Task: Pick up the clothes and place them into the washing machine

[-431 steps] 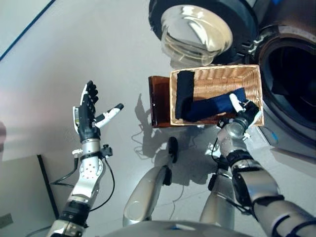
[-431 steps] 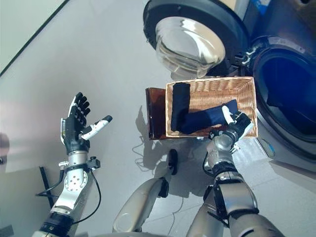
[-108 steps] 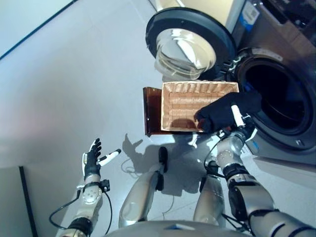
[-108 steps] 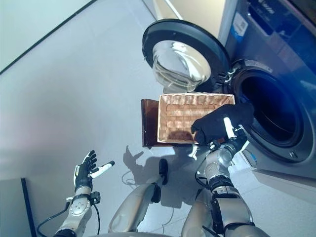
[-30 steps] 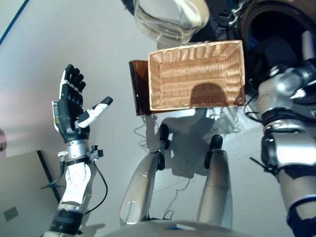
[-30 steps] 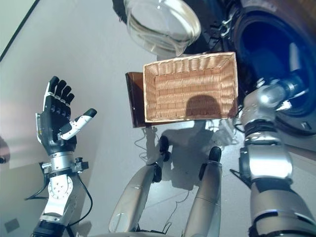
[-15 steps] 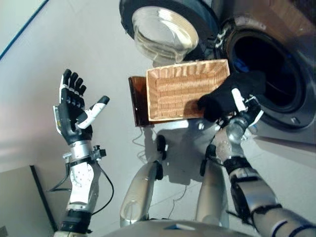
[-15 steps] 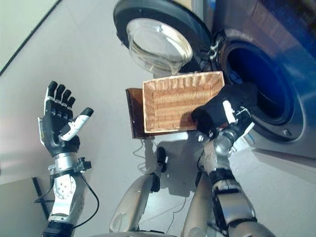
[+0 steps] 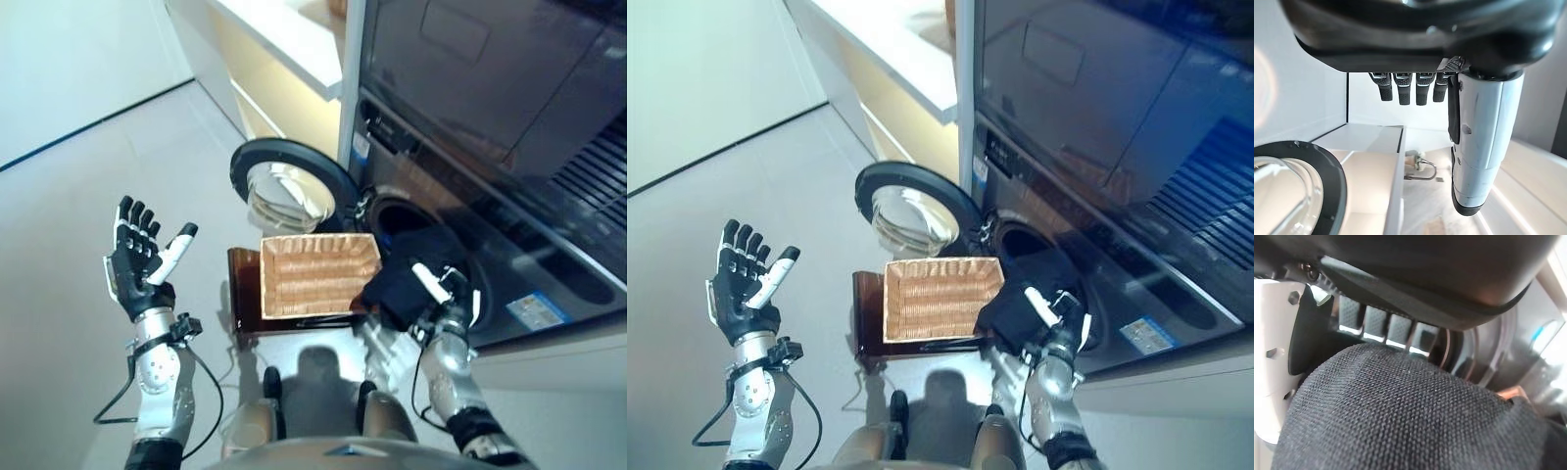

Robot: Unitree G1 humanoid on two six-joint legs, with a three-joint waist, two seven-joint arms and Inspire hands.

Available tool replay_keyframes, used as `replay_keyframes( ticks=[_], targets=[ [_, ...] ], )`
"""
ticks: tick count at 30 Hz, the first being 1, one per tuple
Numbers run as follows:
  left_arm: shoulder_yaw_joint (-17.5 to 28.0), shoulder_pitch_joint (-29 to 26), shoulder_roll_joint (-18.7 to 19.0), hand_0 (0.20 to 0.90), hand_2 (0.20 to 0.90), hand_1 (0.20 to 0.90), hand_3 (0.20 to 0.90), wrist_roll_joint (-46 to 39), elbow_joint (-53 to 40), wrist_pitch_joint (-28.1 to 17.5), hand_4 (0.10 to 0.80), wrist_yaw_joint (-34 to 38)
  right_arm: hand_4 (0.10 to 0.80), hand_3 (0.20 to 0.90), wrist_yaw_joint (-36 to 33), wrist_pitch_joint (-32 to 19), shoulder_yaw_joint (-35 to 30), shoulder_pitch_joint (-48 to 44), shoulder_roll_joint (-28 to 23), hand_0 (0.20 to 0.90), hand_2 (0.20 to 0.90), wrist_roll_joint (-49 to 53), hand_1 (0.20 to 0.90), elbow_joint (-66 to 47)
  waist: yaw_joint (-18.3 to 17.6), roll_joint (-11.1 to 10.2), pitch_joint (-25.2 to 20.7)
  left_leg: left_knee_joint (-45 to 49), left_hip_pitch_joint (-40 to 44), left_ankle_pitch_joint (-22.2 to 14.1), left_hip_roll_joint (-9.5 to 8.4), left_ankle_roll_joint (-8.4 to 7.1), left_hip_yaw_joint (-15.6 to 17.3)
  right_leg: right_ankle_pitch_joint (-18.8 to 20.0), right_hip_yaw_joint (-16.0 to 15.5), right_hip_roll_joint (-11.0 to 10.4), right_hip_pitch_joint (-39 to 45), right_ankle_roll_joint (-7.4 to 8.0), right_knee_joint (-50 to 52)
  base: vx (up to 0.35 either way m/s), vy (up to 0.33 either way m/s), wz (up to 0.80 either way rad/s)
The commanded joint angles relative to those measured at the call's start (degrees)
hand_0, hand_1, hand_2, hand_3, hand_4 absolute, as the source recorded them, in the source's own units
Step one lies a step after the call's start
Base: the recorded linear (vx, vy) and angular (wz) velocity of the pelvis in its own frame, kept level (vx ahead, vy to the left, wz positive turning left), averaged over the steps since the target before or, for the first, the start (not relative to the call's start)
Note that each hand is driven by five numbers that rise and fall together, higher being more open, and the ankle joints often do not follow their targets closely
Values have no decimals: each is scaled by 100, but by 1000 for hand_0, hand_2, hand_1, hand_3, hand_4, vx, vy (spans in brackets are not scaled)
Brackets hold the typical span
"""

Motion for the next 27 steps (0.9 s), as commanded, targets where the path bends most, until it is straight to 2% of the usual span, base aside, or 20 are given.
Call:
replay_keyframes(
  ticks=[1, 2, 3, 4, 5, 7, 8, 10, 12, 13, 15, 17, 18, 19, 20, 21, 22, 23, 25, 27],
  targets=[
    [20, -10, 141, 900, 900, 900, 900, 172, -65, -320, 800, -135, 300, 200, 281, -330, -165, 198, -59, 200, 200, -171, 200, -812, -10, -340, -612, 1256, -350, 513, -294, -117, -86, 875, -170, 67, 1221, -155, -2286, 30, -61, 29],
    [16, -5, 141, 900, 900, 900, 900, 175, -67, -320, 800, -133, 300, 200, 284, -330, -166, 205, -60, 200, 200, -169, 200, -813, -16, -339, -609, 1270, -349, 502, -298, -115, -93, 870, -178, 64, 1234, -152, -2289, 61, -71, 25],
    [51, 52, 74, 900, 900, 900, 900, 156, -62, -302, 800, -150, 300, 200, 364, -294, -207, 354, -91, 200, 200, -152, 200, -872, 42, -316, -695, 1118, -525, 291, -892, -33, -271, 949, -166, 57, 1277, -109, -2406, 128, -69, 6],
    [75, 73, 59, 900, 900, 900, 900, 172, -43, -299, 800, -155, 300, 200, 398, -288, -224, 424, -68, 200, 200, -111, 200, -909, 10, -307, -763, 914, -571, 108, -1095, 58, -173, 970, -175, 100, 1325, -71, -2441, 136, -66, 7],
    [73, 81, 60, 900, 900, 900, 900, 173, -44, -299, 800, -155, 300, 200, 400, -287, -222, 434, -68, 200, 200, -109, 200, -913, 11, -314, -766, 913, -557, 92, -1105, 67, -167, 959, -173, 89, 1341, -62, -2448, 140, -59, 16],
    [34, 90, 52, 900, 900, 900, 900, 198, 11, -231, 800, -211, 300, 200, 466, -257, -208, 598, -63, 200, 200, -122, 200, -1026, -23, -257, -823, 415, -733, 81, -1276, 160, 294, 931, -118, 314, 1441, -52, -2415, 149, -76, 18],
    [36, 124, 57, 900, 900, 900, 900, 164, 7, -210, 800, -212, 300, 200, 478, -247, -169, 614, -64, 200, 200, -139, 200, -1076, -5, -186, -843, 26, -682, 205, -1283, 152, 474, 859, -75, 481, 1526, -58, -2387, 197, -68, -2],
    [10, 275, 0, 900, 900, 900, 900, 168, -42, -227, 800, -219, 300, 200, 466, -215, -65, 563, -8, 200, 200, -287, 200, -1083, 47, -152, -845, -357, -279, 178, -1383, 297, 149, 683, 13, 680, 1595, -98, -2196, 201, -59, -36],
    [1, 164, 25, 900, 900, 900, 900, 124, -7, -180, 800, -151, 300, 200, 456, -244, -13, 479, 133, 200, 200, -184, 200, -979, 28, -261, -835, -435, -9, 64, -1330, 437, 148, 550, -50, 730, 1549, -13, -1483, 153, -80, -64],
    [36, 133, 81, 900, 900, 900, 900, 160, -24, -175, 800, -114, 300, 200, 499, -229, 17, 442, 148, 200, 200, -186, 200, -986, 41, -281, -835, -472, 64, -26, -1280, 524, 190, 662, -91, 755, 1436, 77, -1062, 124, -84, -56],
    [25, 11, 173, 900, 900, 900, 900, 208, -98, -138, 800, -90, 300, 200, 654, -154, 138, 340, 148, 200, 200, -162, 200, -910, -27, -322, -662, -475, 220, -174, -1206, 713, 170, 1186, -85, 732, 745, 583, 341, 55, -92, -28],
    [-56, -89, 346, 900, 900, 900, 900, 270, -93, -120, 800, -110, 300, 200, 668, -112, 191, 262, 138, 200, 200, -148, 200, -918, -153, -254, -504, -405, 277, -175, -1098, 771, -19, 1294, 164, 803, 248, 627, 999, 52, -126, 10],
    [-99, -126, 412, 900, 900, 900, 900, 187, -82, -134, 800, -113, 300, 200, 598, -89, 151, 216, 100, 200, 200, -180, 200, -936, -150, -160, -498, -433, 308, -215, -999, 742, -123, 1080, 179, 458, 47, 438, 820, 81, -116, -1],
    [-101, -123, 413, 900, 900, 900, 900, 184, -83, -134, 800, -115, 300, 200, 597, -88, 150, 217, 101, 200, 200, -182, 200, -935, -178, -174, -488, -433, 323, -222, -1022, 743, -149, 1043, 157, 431, 63, 439, 844, 102, -132, 1],
    [-136, -131, 434, 900, 900, 900, 900, 139, -121, -157, 800, -125, 300, 200, 563, -79, 168, 180, 88, 200, 200, -195, 200, -927, -148, -114, -497, -434, 332, -236, -953, 707, -213, 933, 123, 221, 27, 307, 611, 85, -137, 29],
    [-175, -206, 461, 900, 900, 900, 900, 67, -123, -179, 800, -111, 300, 200, 563, -69, 152, 121, 73, 200, 200, -179, 200, -925, -143, -97, -483, -390, 360, -332, -912, 628, -330, 830, 62, -255, 114, 244, 176, 211, -336, 37],
    [-267, -249, 471, 900, 900, 900, 900, 31, -56, -203, 800, -102, 300, 200, 568, -3, 167, 35, 20, 200, 200, -237, 200, -847, -115, -180, -537, -363, 412, -555, -870, 466, -482, 1232, 36, -980, 152, 305, -1157, 251, -400, 25],
    [-305, -271, 454, 900, 900, 900, 900, -29, -30, -223, 800, -39, 300, 200, 534, 47, 229, -91, 10, 200, 200, -251, 200, -761, -111, -259, -512, -353, 479, -657, -836, 367, -490, 1645, -100, -1281, 131, 455, -1726, 212, -307, 16],
    [-276, -264, 452, 900, 900, 900, 900, -56, -24, -222, 800, 0, 300, 200, 520, 83, 265, -198, 34, 200, 200, -271, 200, -726, -111, -323, -481, -344, 517, -721, -812, 294, -482, 1809, -304, -1367, 365, 587, -2151, 77, -166, 14],
    [-244, -230, 403, 900, 900, 900, 900, -57, 21, -202, 800, 47, 300, 200, 521, 114, 411, -285, 144, 200, 200, -293, 200, -526, -37, -552, -603, -490, 544, -701, -702, 158, -532, 1853, -54, -1202, 496, 733, -2263, 139, -301, 75]
  ],
)
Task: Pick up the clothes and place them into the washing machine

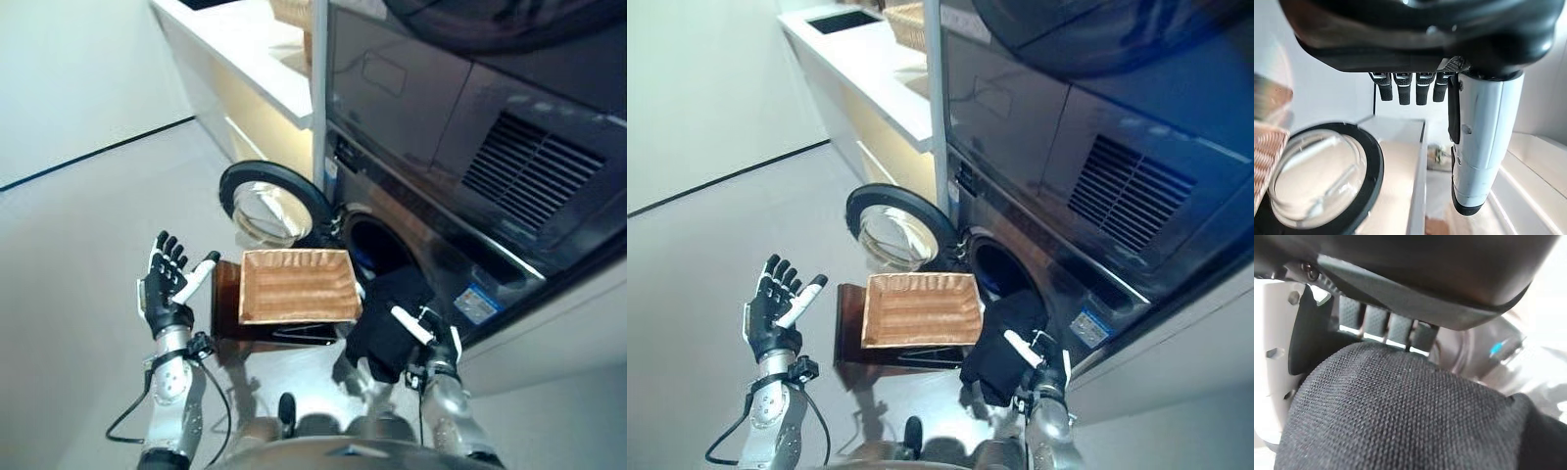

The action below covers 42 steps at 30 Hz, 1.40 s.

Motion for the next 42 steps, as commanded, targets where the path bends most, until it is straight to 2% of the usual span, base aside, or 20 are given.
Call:
replay_keyframes(
  ticks=[1, 2, 3, 4, 5, 6, 10, 15, 16, 17, 21, 25, 27, 31, 33, 34, 35, 42],
  targets=[
    [-24, -163, 70, 900, 900, 900, 900, 67, -627, -545, 800, -22, 300, 200, 58, -425, -28, -687, -10, 200, 200, -233, 200, -335, 98, -308, -432, 19, 545, -782, 188, -295, 433, 984, -14, 241, -564, -241, 303, 124, -220, 100],
    [-22, -161, 69, 900, 900, 900, 900, 65, -631, -542, 800, -24, 300, 200, 60, -427, -27, -689, -10, 200, 200, -232, 200, -331, 86, -303, -434, 24, 540, -785, 194, -299, 420, 978, -29, 245, -560, -244, 305, 107, -149, 92],
    [-81, -131, 35, 900, 900, 900, 900, 96, -649, -533, 800, -90, 300, 200, 81, -432, -56, -680, -14, 200, 200, -216, 200, -194, 97, -309, -466, 31, 553, -817, 206, -333, 373, 975, -187, 247, -454, -243, 225, 93, -138, 67],
    [-241, -154, -24, 900, 900, 900, 900, 103, -583, -469, 800, -197, 300, 200, -2, -527, -202, -671, -6, 200, 200, -81, 200, -133, 14, -253, -527, 19, 445, -719, 291, -356, 681, 941, -628, 160, -165, -221, 120, 87, -134, 58],
    [-241, -156, -23, 900, 900, 900, 900, 103, -582, -469, 800, -197, 300, 200, -2, -527, -203, -674, -6, 200, 200, -80, 200, -133, 2, -258, -540, 19, 421, -703, 282, -353, 671, 956, -639, 152, -177, -220, 110, -11, -61, 104],
    [-289, -150, -63, 900, 900, 900, 900, 10, -608, -449, 800, -264, 300, 200, -58, -561, -325, -757, -14, 200, 200, 48, 200, -45, -42, -163, -606, -124, 295, -532, 325, -346, 1102, 883, -848, 113, -168, -202, 141, 6, 11, 118],
    [-280, -28, -50, 900, 900, 900, 900, 94, -659, -434, 800, -247, 300, 200, -89, -597, -271, -999, 73, 200, 200, 117, 200, 334, -16, -31, -770, -385, 367, -480, 331, -329, 1183, 781, -873, 178, -207, -233, 134, 61, 2, 37],
    [-343, -180, 22, 900, 900, 900, 900, 133, -839, -535, 800, -122, 300, 200, -259, -744, -207, -1811, 192, 200, 200, 498, 200, 894, 95, 121, -617, -373, 50, -440, 271, -312, 1225, 806, -728, 21, -755, -235, 346, -88, 71, -10],
    [-412, -266, 54, 900, 900, 900, 900, 148, -945, -623, 800, -37, 300, 200, -360, -816, -198, -2140, 207, 200, 200, 633, 200, 1057, 151, 226, -408, -225, -198, -465, 232, -283, 1235, 808, -628, -65, -1134, -252, 552, -174, 104, -14],
    [-411, -275, 52, 900, 900, 900, 900, 151, -944, -623, 800, -34, 300, 200, -357, -819, -201, -2155, 204, 200, 200, 636, 200, 1067, 162, 222, -415, -211, -222, -471, 231, -281, 1246, 800, -609, -68, -1171, -252, 577, -210, 117, -21],
    [-492, -542, 147, 900, 900, 900, 900, 221, -1205, -843, 800, 274, 300, 200, -767, -1234, -335, -2719, 289, 200, 200, 890, 200, 821, 251, 402, 96, 245, -848, -519, 187, -224, 1256, 702, -442, -138, -1966, -322, 1227, -194, 61, -2],
    [-500, -909, 220, 900, 900, 900, 900, 341, -1526, -1039, 800, 536, 300, 200, -1120, -1570, -566, -3234, 263, 200, 200, 1041, 200, 786, 280, 494, 462, 1298, -1962, -756, 201, -260, 1121, 497, -340, -236, -2745, -364, 1927, -217, -22, 10],
    [-472, -1021, 226, 900, 900, 900, 900, 425, -1701, -1095, 800, 648, 300, 200, -1237, -1751, -718, -3470, 216, 200, 200, 1153, 200, 825, 293, 534, 562, 1922, -2502, -933, 292, -300, 1112, 367, -301, -239, -3132, -388, 2352, -137, -40, 32],
    [-304, -1069, 244, 900, 900, 900, 900, 737, -2165, -1193, 800, 871, 300, 200, -1425, -2030, -871, -3872, 29, 200, 200, 1197, 200, 838, 312, 592, 615, 3055, -3421, -1345, 576, -381, 1063, 13, -153, -138, -4047, -489, 3287, -101, -18, 18],
    [-266, -1089, 214, 900, 900, 900, 900, 757, -2228, -1208, 800, 959, 300, 200, -1486, -2078, -910, -3943, -9, 200, 200, 1223, 200, 889, 329, 584, 569, 3343, -3677, -1445, 636, -411, 1053, -81, -72, -91, -4293, -511, 3542, -66, -18, -6],
    [-191, -1121, 228, 900, 900, 900, 900, 931, -2372, -1259, 800, 1118, 300, 200, -1611, -2209, -1042, -4210, -94, 200, 200, 1287, 200, 996, 350, 613, 597, 3622, -3954, -1554, 702, -430, 1002, -211, -36, -40, -4568, -544, 3793, 48, -34, -10],
    [-182, -1120, 219, 900, 900, 900, 900, 992, -2417, -1277, 800, 1174, 300, 200, -1658, -2235, -1109, -4311, -163, 200, 200, 1290, 200, 1114, 383, 612, 541, 3795, -4022, -1793, 735, -467, 966, -433, -6, -24, -4665, -514, 3978, 42, -50, -8],
    [-195, -1011, 286, 900, 900, 900, 900, 1121, -2537, -1381, 800, 1294, 300, 200, -1739, -2441, -1665, -5078, -953, 200, 200, 1637, 200, 1664, 565, 765, 357, 3899, -4545, -1812, 642, -479, 823, -567, 132, -11, -5307, -543, 4295, 13, -12, -1]
  ],
)
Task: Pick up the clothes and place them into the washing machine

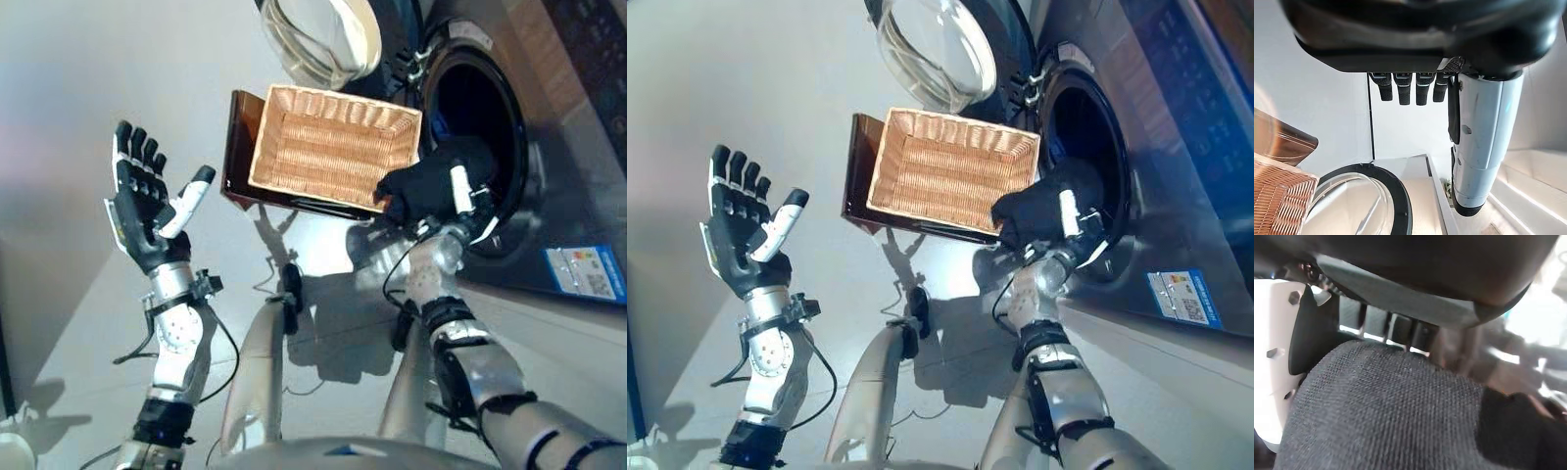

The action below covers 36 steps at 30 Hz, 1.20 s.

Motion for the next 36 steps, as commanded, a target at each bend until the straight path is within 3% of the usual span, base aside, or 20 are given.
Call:
replay_keyframes(
  ticks=[1, 9, 14, 21, 30, 36],
  targets=[
    [336, 11, 237, 900, 900, 900, 900, 275, -839, -819, 800, 111, 300, 200, 107, -671, -279, -671, -1082, 200, 200, 8, 200, 82, 228, 212, -670, 653, -99, -1106, -3, -417, -289, 477, 32, 170, -292, -142, -501, 38, -12, 11],
    [146, -37, 422, 900, 900, 900, 900, 182, -943, -797, 800, -15, 300, 200, 264, -397, -55, -1883, -2636, 200, 200, 453, 200, 1144, 555, 464, -799, 59, -267, -777, -231, -436, -331, 576, 97, 44, -542, -92, -721, -2, 16, 21],
    [4, -22, 456, 900, 900, 900, 900, 121, -1025, -693, 800, -84, 300, 200, 395, -102, 328, -2334, -3161, 200, 200, 464, 200, 1523, 641, 551, -819, -174, -366, -602, -316, -456, -375, 613, 129, -9, -668, -82, -771, 16, 19, 13],
    [2, -151, 509, 900, 900, 900, 900, 62, -933, -700, 800, -74, 300, 200, 445, -163, 439, -2380, -2910, 200, 200, 442, 200, 1310, 623, 554, -760, -364, -368, -480, -361, -474, -424, 637, 42, -30, -621, -85, -860, 20, -12, 20],
    [243, -401, 493, 900, 900, 900, 900, 87, -602, -829, 800, 84, 300, 200, 288, -643, 156, -1992, -1890, 200, 200, 325, 200, 477, 584, 391, -774, -635, -288, -362, -404, -495, -528, 633, -119, -6, -399, -88, -1057, 7, -15, 0],
    [358, -404, 508, 900, 900, 900, 900, 40, -666, -908, 800, 31, 300, 200, 158, -628, 176, -2421, -2174, 200, 200, 304, 200, 886, 673, 357, -765, -956, -149, -195, -432, -545, -560, 714, -191, -58, -271, -54, -1254, 0, 1, 4]
  ],
)
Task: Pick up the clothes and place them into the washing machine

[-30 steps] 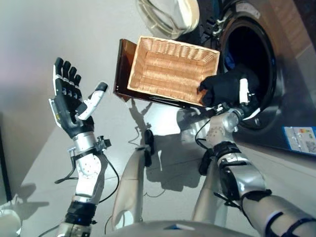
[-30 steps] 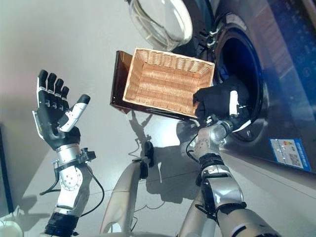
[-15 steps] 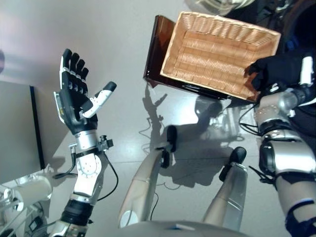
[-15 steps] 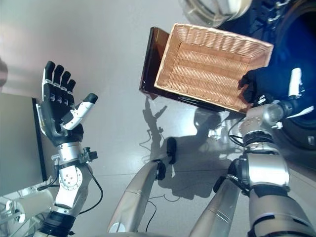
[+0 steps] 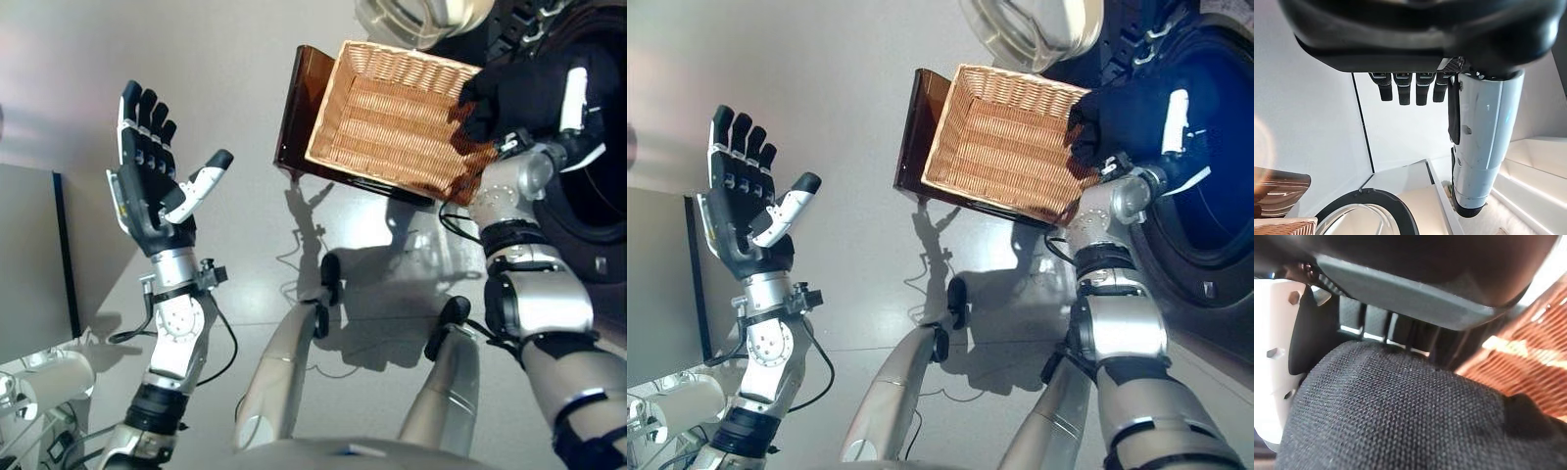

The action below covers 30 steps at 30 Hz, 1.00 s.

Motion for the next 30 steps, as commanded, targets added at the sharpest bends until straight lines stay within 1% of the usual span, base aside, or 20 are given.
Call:
replay_keyframes(
  ticks=[1, 5, 6, 13, 15, 16, 17, 20, 23, 25, 28, 30],
  targets=[
    [673, -58, 65, 900, 900, 900, 900, -25, -521, -719, 800, 97, 300, 200, -58, -591, 291, -465, -748, 200, 200, -446, 200, -263, 198, -53, -418, -112, 29, -474, 198, -721, -332, 301, -132, 201, -1, -342, -479, 9, 0, 8],
    [643, -31, 62, 900, 900, 900, 900, -10, -496, -681, 800, 110, 300, 200, -190, -562, 301, -546, -996, 200, 200, -515, 200, -96, 216, -6, -433, -145, 50, -442, 173, -739, -361, 248, -98, 202, -1, -350, -445, 20, 6, 5],
    [646, 0, 80, 900, 900, 900, 900, -17, -494, -659, 800, 99, 300, 200, -274, -497, 337, -572, -1164, 200, 200, -594, 200, -30, 233, 29, -431, -127, 40, -441, 173, -747, -364, 209, -91, 199, -17, -352, -396, 0, 0, 0],
    [617, 73, 200, 900, 900, 900, 900, 10, -468, -624, 800, 99, 300, 200, -405, -215, 492, -729, -1810, 200, 200, -849, 200, 126, 252, 168, -356, -322, 132, -310, 237, -843, -359, 132, -67, 251, -27, -349, -347, 0, -13, -1],
    [614, 85, 209, 900, 900, 900, 900, 3, -480, -612, 800, 96, 300, 200, -414, -165, 563, -808, -1899, 200, 200, -875, 200, 167, 249, 189, -340, -397, 169, -269, 239, -854, -357, 130, -65, 251, -22, -351, -356, -2, -16, -1],
    [579, 128, 283, 900, 900, 900, 900, -5, -494, -580, 800, 56, 300, 200, -379, -9, 728, -978, -2164, 200, 200, -935, 200, 288, 258, 222, -334, -590, 247, -174, 234, -897, -358, 108, -63, 262, -24, -356, -382, 0, 0, 0],
    [578, 123, 266, 900, 900, 900, 900, -9, -498, -579, 800, 52, 300, 200, -369, -1, 762, -1021, -2183, 200, 200, -924, 200, 318, 256, 236, -324, -623, 267, -154, 231, -899, -355, 112, -61, 260, -18, -357, -390, 0, 0, 0],
    [570, 178, 350, 900, 900, 900, 900, -52, -526, -548, 800, -2, 300, 200, -349, 117, 1060, -1290, -2564, 200, 200, -1065, 200, 377, 273, 299, -333, -896, 412, -22, 233, -941, -384, 79, -55, 248, 2, -351, -408, 5, -20, -1],
    [580, 222, 358, 900, 900, 900, 900, -76, -553, -524, 800, -30, 300, 200, -375, 177, 1262, -1477, -2707, 200, 200, -1171, 200, 398, 270, 333, -332, -1031, 486, 39, 226, -957, -382, 56, -57, 249, 23, -354, -419, 2, -6, 1],
    [574, 273, 396, 900, 900, 900, 900, -101, -545, -507, 800, -49, 300, 200, -423, 298, 1521, -1674, -2901, 200, 200, -1380, 200, 435, 259, 348, -327, -1109, 536, 102, 218, -988, -367, 52, -61, 248, 30, -369, -423, 3, -9, 7],
    [542, 318, 410, 900, 900, 900, 900, -142, -550, -490, 800, -89, 300, 200, -453, 426, 1974, -2085, -3076, 200, 200, -1565, 200, 579, 276, 383, -334, -1293, 614, 172, 192, -987, -348, 47, -49, 237, 4, -368, -422, 6, -1, 5],
    [512, 356, 409, 900, 900, 900, 900, -157, -603, -481, 800, -117, 300, 200, -436, 461, 2111, -2202, -3123, 200, 200, -1606, 200, 578, 279, 390, -339, -1377, 645, 204, 182, -985, -356, 41, -62, 223, 5, -366, -442, 0, 0, 0]
  ],
)
